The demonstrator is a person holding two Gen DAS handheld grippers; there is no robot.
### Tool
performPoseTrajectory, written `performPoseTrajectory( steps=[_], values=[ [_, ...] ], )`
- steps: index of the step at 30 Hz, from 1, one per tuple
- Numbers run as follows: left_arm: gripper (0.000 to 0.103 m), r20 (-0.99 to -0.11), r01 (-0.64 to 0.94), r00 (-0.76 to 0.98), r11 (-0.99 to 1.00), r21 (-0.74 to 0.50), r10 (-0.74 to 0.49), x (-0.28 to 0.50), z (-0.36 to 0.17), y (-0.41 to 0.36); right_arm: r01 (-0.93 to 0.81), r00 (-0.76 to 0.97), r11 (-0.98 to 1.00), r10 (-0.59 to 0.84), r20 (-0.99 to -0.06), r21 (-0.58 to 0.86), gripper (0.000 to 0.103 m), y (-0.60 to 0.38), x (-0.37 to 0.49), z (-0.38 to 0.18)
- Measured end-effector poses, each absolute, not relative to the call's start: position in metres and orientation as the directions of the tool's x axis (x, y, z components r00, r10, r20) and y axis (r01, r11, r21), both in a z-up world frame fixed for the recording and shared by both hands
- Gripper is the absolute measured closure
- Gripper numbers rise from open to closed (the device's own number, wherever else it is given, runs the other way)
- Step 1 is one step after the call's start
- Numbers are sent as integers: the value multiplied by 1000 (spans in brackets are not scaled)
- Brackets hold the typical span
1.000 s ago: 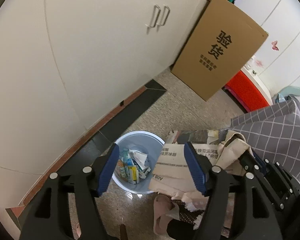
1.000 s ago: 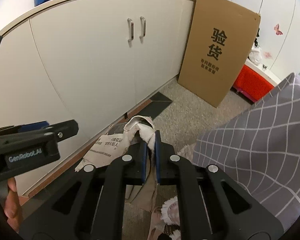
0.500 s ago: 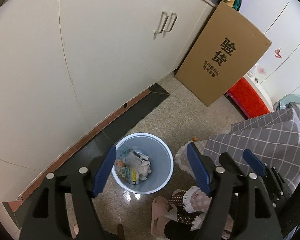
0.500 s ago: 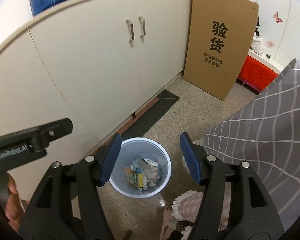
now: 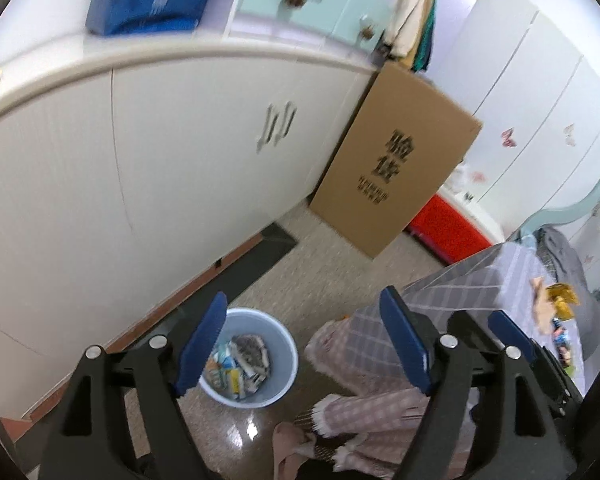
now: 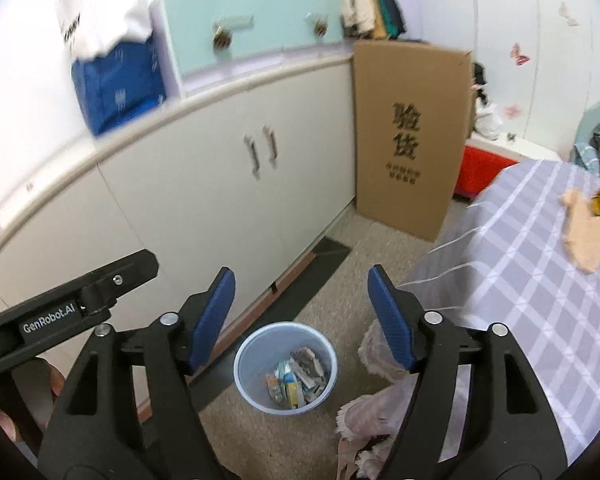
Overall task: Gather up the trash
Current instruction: 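Move both open tools back up to the trash on the table, then grasp the green leaf plush with the left tool while the right tool grasps the snack packet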
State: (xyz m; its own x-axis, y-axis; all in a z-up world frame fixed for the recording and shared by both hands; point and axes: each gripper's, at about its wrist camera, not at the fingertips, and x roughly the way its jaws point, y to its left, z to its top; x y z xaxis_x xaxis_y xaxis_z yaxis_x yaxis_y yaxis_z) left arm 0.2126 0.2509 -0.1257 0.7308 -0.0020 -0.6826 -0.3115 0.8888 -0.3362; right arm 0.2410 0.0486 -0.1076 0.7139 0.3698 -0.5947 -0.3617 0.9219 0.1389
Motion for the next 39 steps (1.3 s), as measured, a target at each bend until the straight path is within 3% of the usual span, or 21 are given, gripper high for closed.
performPoseTrajectory(
  steps=[5, 13, 29, 34, 39],
  values=[
    [23, -637, -236, 771, 918, -319, -23, 208, -93, 204, -304, 769, 940, 339, -542, 156, 31, -10, 226, -77],
    [23, -634, -76, 763, 957, -281, -125, 221, -77, 106, -155, 824, 972, 226, -519, 178, 29, -121, 212, -64],
    [23, -709, 325, 604, 925, -197, -363, 260, -109, -115, 200, 812, 954, -34, -583, 223, 28, -324, 190, -100],
    [23, -724, 426, 579, 896, -123, -375, 266, -114, -172, 259, 806, 931, -61, -589, 258, 28, -360, 184, -112],
    [37, -765, 473, 534, 877, -82, -359, 281, -129, -213, 272, 800, 912, -38, -598, 307, 28, -379, 183, -120]
  ],
)
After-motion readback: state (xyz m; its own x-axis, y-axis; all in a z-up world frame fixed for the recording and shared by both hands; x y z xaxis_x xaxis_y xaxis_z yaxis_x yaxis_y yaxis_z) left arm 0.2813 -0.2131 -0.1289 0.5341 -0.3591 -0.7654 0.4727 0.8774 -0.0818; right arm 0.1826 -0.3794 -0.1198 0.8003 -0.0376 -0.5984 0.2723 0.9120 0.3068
